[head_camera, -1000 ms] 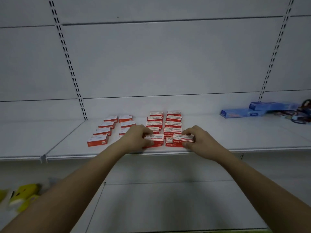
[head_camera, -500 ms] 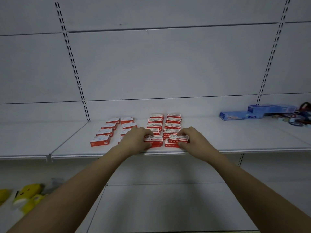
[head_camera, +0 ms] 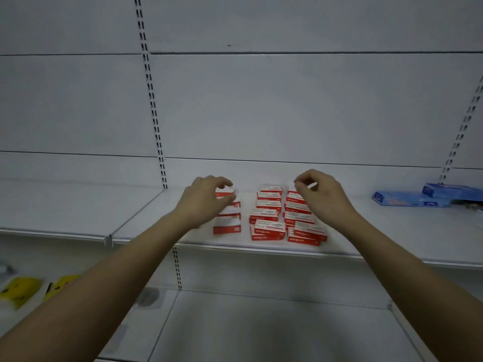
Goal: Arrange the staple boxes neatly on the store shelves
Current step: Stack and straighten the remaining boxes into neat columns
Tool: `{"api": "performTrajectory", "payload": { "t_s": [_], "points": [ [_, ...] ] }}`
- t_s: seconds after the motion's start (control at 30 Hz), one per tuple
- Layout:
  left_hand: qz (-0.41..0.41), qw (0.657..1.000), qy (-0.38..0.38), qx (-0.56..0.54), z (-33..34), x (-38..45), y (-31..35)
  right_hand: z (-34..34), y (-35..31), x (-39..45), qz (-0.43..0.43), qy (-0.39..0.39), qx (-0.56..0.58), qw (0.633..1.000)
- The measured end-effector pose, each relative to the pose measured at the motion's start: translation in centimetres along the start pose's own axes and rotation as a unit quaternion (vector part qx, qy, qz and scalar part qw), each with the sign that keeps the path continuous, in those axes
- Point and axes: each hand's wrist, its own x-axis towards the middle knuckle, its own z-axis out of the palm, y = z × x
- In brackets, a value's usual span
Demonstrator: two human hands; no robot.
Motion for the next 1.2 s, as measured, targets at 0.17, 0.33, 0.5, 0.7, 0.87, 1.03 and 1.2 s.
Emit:
{"api": "performTrajectory", "payload": {
  "t_s": [0.17,0.33,0.5,0.7,0.87,1.03,1.2],
  "points": [
    [-0.067,0.995,-0.006,-0.080,-2.3,1.4,-5.4,3.0,-4.6,2.8,-0.016,-0.089,0.008,0.996],
    [-0.107,0.985,-0.032,-0.130,-3.2,4.0,-11.4,6.9,-6.9,5.7,0.025,-0.144,0.000,0.989],
    [-0.121,0.976,-0.076,-0.164,-2.9,8.4,-16.8,11.2,-7.0,9.5,0.089,-0.156,-0.011,0.984],
    [-0.101,0.972,-0.146,-0.155,0.1,13.0,-19.2,16.0,-6.2,13.3,0.140,-0.172,-0.053,0.974],
    [-0.106,0.965,-0.203,-0.131,2.5,16.1,-19.3,18.3,-5.3,15.3,0.136,-0.188,-0.132,0.964],
    [-0.095,0.962,-0.194,-0.166,4.9,16.6,-20.9,20.4,-4.4,16.4,0.114,-0.231,-0.189,0.947],
    [-0.089,0.956,-0.140,-0.241,6.4,15.7,-21.9,21.8,-3.2,17.6,0.092,-0.283,-0.193,0.935]
  ]
}}
